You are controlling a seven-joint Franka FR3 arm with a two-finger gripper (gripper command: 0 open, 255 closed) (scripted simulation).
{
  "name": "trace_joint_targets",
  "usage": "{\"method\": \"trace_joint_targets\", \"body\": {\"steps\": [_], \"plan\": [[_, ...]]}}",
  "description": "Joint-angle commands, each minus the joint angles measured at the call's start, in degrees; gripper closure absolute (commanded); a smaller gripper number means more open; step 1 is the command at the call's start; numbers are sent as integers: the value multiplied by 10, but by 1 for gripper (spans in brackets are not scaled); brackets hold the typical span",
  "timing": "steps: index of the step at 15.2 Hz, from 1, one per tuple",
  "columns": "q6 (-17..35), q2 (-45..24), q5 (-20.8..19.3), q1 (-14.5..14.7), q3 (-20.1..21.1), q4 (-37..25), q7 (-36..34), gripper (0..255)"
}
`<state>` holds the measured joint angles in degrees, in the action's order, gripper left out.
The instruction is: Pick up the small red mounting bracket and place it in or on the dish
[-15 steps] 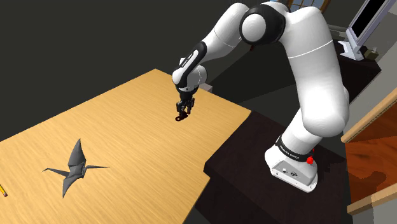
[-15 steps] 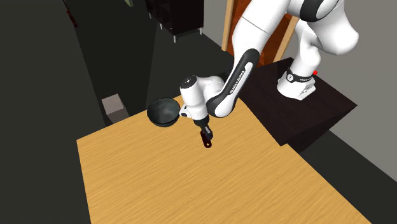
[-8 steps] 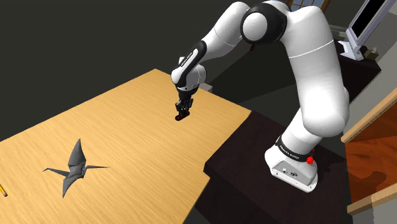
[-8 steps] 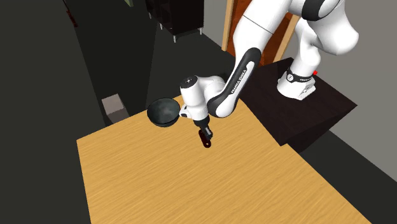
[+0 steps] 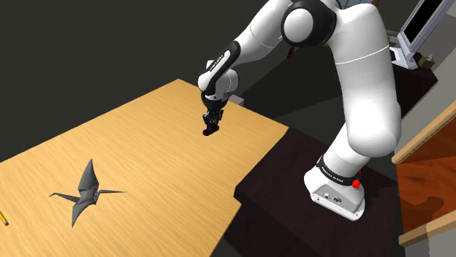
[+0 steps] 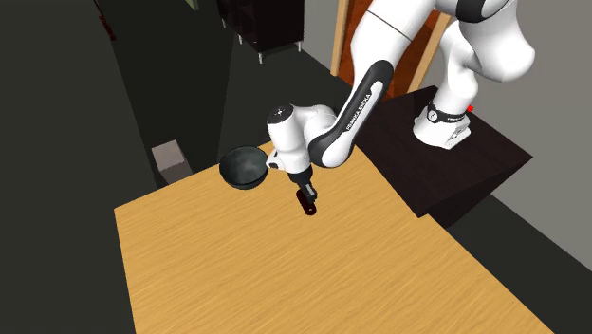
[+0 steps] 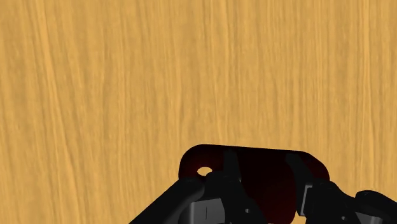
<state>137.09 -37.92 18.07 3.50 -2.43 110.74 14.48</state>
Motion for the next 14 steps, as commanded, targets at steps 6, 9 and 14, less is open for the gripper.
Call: {"method": "trace_joint_targets", "body": {"steps": [6, 9, 14], "plan": [[-32, 45, -9, 4, -6, 12, -10, 255], [-47, 64, -13, 5, -9, 16, -15, 255], [-74, 94, -19, 7, -13, 19, -23, 255]]}}
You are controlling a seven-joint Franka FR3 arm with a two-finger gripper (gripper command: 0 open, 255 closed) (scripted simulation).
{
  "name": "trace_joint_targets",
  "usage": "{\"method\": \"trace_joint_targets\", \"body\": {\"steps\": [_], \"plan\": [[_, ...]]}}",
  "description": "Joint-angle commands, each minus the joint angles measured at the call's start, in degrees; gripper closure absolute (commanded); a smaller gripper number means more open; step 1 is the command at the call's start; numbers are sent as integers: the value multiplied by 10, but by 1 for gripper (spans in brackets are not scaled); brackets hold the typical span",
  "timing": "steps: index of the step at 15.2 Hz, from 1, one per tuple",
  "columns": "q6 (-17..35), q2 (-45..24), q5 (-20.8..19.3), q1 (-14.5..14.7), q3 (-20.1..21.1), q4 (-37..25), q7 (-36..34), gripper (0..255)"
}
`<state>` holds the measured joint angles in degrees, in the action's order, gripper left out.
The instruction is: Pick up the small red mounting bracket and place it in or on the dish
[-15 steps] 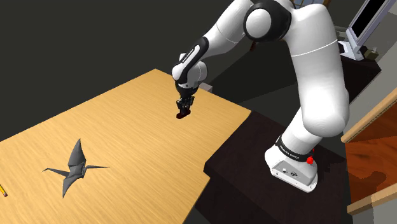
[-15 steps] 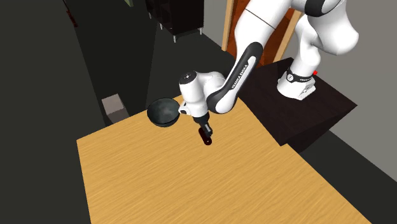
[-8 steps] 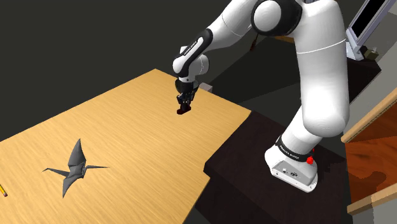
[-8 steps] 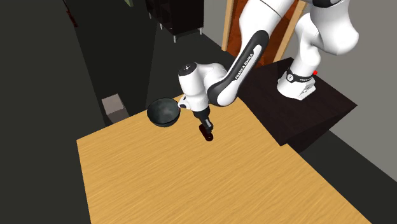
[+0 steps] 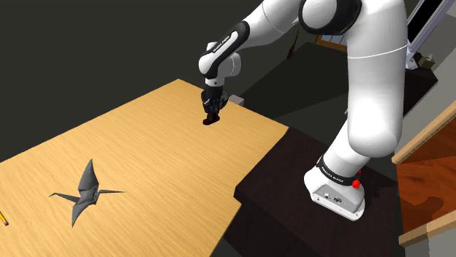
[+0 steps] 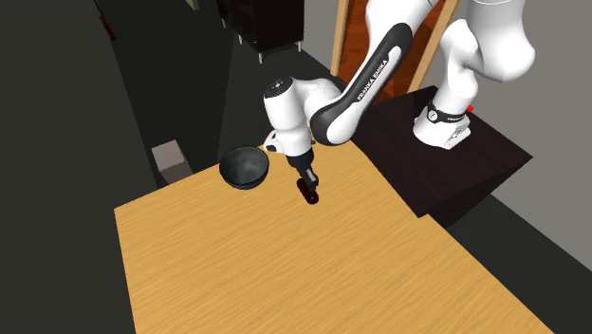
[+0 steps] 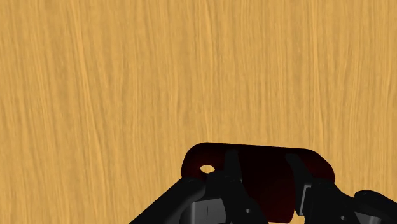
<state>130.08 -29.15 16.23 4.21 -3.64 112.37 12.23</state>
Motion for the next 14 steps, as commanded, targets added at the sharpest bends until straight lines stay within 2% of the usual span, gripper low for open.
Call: {"method": "trace_joint_targets", "body": {"steps": [1, 13, 14], "plan": [[-9, 12, -2, 1, -1, 3, -2, 255], [-73, 72, -17, 4, -8, -2, -21, 255], [-82, 60, -18, -4, -12, -22, -13, 255]]}}
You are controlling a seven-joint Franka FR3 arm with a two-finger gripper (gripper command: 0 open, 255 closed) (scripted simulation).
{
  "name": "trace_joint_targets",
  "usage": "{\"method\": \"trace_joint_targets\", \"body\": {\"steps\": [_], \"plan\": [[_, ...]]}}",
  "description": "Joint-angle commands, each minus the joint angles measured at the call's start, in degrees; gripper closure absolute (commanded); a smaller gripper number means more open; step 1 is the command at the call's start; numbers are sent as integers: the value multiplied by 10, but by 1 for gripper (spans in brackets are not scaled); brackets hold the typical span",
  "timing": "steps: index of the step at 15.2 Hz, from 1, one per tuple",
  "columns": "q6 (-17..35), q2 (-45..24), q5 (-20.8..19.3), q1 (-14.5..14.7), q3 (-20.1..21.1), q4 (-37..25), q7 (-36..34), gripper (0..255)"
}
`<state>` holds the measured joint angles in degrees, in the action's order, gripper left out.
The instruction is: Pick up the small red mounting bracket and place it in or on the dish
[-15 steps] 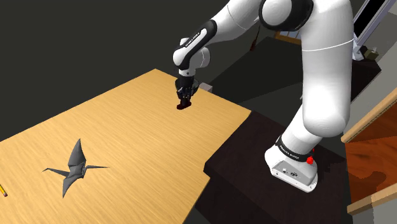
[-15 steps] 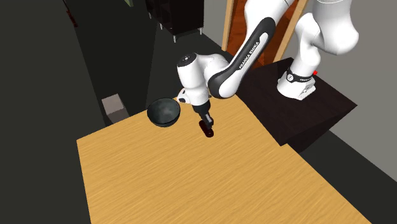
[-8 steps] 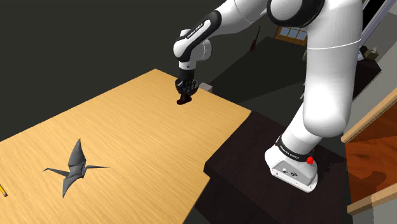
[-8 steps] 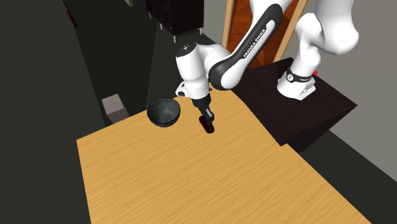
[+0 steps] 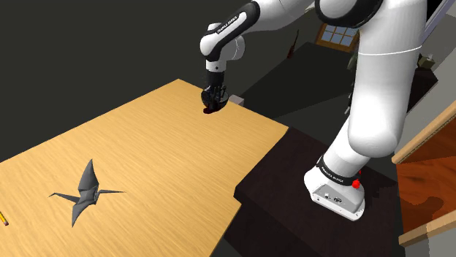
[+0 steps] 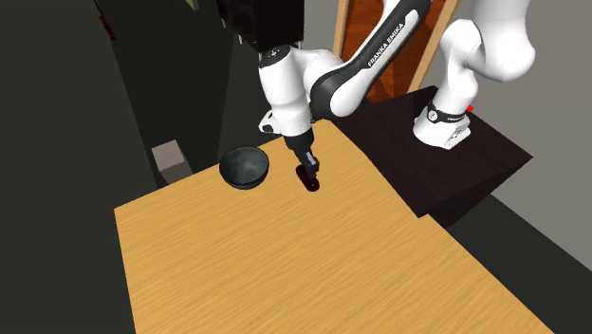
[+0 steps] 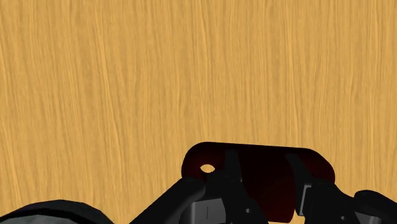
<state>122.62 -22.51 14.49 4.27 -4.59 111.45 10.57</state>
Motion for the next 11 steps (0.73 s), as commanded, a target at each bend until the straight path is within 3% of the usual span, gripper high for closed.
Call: {"method": "trace_joint_targets", "body": {"steps": [1, 11], "plan": [[-17, -20, -2, -11, -5, -34, 12, 255], [-136, -180, -7, -89, -26, -300, 74, 255]]}}
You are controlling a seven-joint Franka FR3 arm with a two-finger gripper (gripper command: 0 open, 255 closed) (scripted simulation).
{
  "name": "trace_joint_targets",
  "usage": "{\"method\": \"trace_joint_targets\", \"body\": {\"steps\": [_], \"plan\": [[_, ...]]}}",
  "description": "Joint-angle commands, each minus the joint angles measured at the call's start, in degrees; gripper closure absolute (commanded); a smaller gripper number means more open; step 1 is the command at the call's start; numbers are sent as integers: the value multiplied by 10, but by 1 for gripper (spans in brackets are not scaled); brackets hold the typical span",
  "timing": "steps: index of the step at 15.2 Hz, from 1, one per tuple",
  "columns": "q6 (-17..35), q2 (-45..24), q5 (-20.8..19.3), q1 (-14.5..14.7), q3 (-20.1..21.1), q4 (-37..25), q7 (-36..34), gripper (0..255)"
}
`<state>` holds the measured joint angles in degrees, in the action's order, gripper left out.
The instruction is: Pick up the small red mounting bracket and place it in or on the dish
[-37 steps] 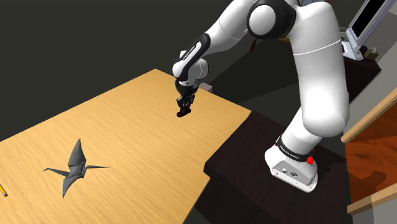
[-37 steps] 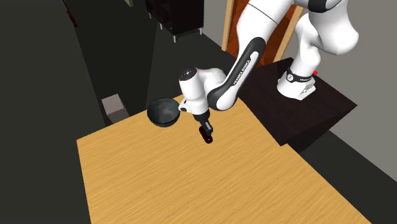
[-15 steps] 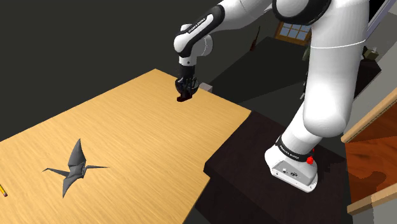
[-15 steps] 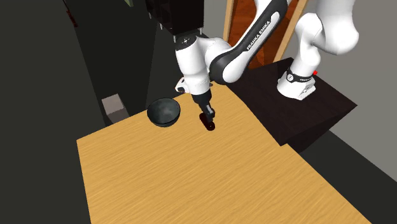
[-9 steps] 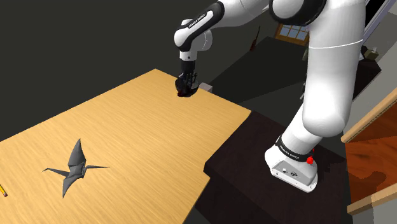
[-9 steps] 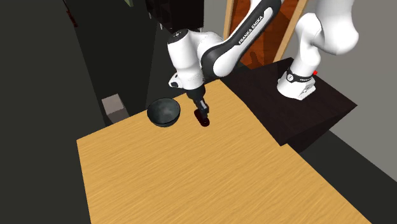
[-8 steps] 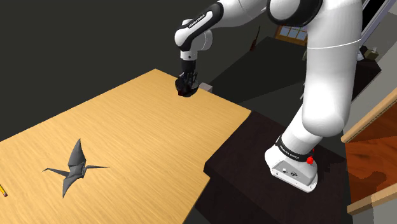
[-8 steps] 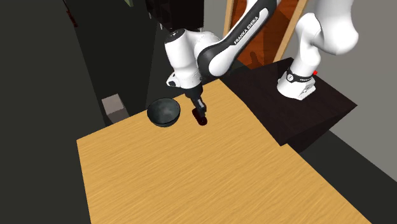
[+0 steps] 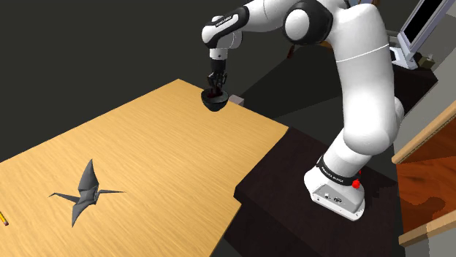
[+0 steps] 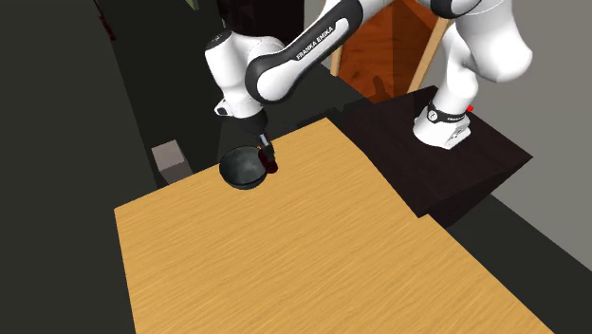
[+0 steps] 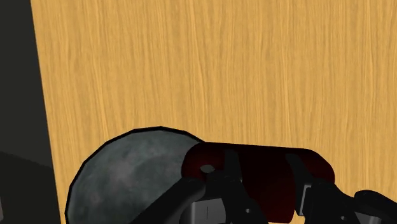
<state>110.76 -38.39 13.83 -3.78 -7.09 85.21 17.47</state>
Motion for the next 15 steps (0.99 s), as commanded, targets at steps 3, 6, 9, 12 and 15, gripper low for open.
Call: {"method": "trace_joint_targets", "body": {"steps": [3, 6, 9, 12, 15], "plan": [[-69, -88, -1, -35, -3, -154, 16, 255], [-159, -203, -2, -71, -2, -357, 20, 255], [-142, -211, -2, -71, -1, -349, 23, 255], [-127, -221, -1, -71, 0, -344, 25, 255], [-113, -232, 0, -71, 0, -341, 27, 255]]}}
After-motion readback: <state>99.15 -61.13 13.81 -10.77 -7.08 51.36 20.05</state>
